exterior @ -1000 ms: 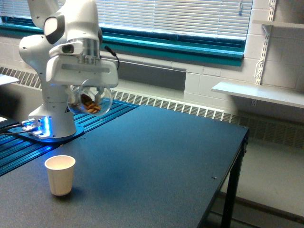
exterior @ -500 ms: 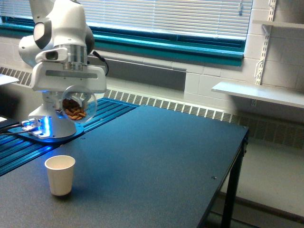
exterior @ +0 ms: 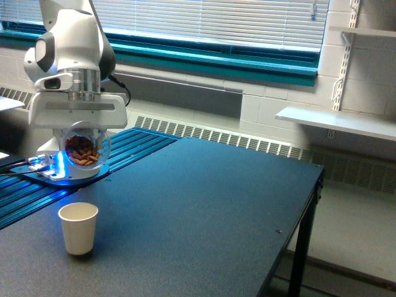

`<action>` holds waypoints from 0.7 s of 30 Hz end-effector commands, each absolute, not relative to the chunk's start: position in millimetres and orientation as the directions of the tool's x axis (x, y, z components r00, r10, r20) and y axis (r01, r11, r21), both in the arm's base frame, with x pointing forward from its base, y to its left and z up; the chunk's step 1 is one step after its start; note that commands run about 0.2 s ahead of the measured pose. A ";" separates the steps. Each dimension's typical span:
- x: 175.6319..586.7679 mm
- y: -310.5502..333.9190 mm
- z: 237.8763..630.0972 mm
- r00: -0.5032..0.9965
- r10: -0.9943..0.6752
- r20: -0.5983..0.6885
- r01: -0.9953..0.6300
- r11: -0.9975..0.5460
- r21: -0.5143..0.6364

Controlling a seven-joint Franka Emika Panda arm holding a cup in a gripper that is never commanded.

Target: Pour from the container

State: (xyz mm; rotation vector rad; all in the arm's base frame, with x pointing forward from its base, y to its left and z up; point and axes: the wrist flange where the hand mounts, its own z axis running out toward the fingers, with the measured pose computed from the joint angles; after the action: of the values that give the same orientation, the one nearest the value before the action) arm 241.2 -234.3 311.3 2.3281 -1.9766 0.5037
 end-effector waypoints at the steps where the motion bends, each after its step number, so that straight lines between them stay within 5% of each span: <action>1: 233.9 -227.5 294.5 0.121 -0.963 0.242 -0.973 -0.163 -0.164; 21: 223.3 -226.4 255.8 0.134 -0.975 0.177 -0.982 -0.154 -0.106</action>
State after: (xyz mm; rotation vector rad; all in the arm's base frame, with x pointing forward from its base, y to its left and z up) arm 227.2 -241.1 272.7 2.3228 -2.0133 0.3762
